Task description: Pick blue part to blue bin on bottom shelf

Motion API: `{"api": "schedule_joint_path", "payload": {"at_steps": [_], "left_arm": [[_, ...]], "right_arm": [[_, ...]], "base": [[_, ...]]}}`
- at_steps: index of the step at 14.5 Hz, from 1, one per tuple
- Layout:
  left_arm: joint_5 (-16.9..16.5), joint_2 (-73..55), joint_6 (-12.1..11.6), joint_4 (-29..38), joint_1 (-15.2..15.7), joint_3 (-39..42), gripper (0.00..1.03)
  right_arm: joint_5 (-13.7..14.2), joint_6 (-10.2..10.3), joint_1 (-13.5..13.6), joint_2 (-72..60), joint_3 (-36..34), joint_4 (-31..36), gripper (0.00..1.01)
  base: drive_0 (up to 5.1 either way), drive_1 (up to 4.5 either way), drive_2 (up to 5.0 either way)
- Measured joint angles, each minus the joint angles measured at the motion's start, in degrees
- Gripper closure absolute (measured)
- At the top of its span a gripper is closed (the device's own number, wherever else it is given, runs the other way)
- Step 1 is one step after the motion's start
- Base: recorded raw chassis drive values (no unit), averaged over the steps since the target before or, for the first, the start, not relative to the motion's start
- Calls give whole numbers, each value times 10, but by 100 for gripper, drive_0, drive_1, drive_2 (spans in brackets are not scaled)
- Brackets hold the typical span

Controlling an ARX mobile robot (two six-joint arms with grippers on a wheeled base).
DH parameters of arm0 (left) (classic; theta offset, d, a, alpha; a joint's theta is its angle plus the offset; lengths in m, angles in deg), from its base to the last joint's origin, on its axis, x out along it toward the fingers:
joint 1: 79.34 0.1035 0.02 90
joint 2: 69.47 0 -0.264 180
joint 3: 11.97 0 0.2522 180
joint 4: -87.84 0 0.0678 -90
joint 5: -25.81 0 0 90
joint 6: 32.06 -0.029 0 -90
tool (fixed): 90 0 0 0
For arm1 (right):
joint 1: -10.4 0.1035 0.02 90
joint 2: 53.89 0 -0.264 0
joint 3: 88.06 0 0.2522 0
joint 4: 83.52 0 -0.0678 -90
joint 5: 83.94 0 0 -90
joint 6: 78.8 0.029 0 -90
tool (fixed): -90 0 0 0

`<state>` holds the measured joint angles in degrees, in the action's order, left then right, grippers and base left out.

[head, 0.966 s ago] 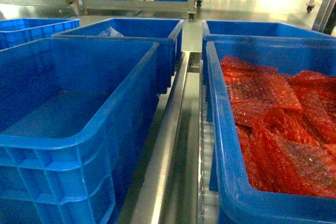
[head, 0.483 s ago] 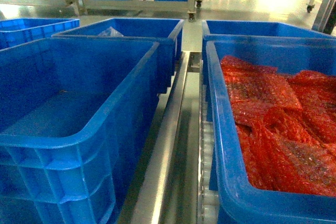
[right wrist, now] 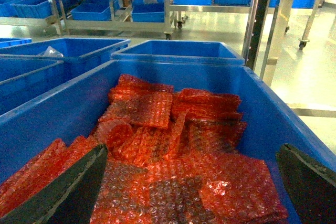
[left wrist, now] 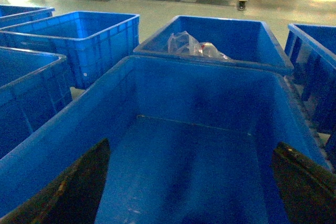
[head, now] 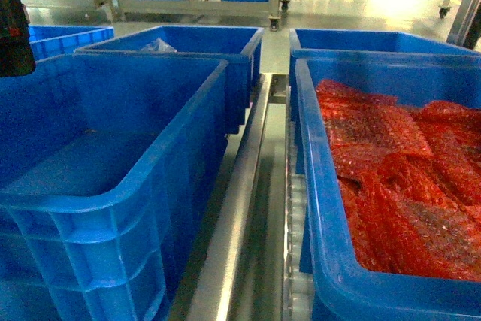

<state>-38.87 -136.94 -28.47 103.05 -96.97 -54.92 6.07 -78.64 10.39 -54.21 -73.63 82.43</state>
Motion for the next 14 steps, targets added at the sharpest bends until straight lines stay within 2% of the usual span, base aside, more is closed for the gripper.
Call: {"api": "schedule_joint_path", "payload": {"at_steps": [1,2,3,4,5,7,10,14], "left_arm": [[0,0,-1,0,0,0,3],[1,0,0,0,0,0,6],[-27,-1,-9,52,9,11,9],[-94,18,-21,126,30,50,24],[-120,50,-25,136,47,90,37],[-149,96,-26,134,77,146,64],[-181,170,-25,117,106,198,102],[-218,244,-26,78,138,236,101]], "right_arm": [[0,0,0,0,0,0,3],[0,0,0,0,0,0,3],[0,0,0,0,0,0,3],[0,0,0,0,0,0,3],[0,0,0,0,0,0,3],[0,0,0,0,0,0,3],[0,0,0,0,0,0,3],[0,0,0,0,0,0,3]], "base": [[0,0,0],[0,0,0],[0,0,0],[0,0,0],[0,0,0],[0,0,0],[0,0,0],[0,0,0]]}}
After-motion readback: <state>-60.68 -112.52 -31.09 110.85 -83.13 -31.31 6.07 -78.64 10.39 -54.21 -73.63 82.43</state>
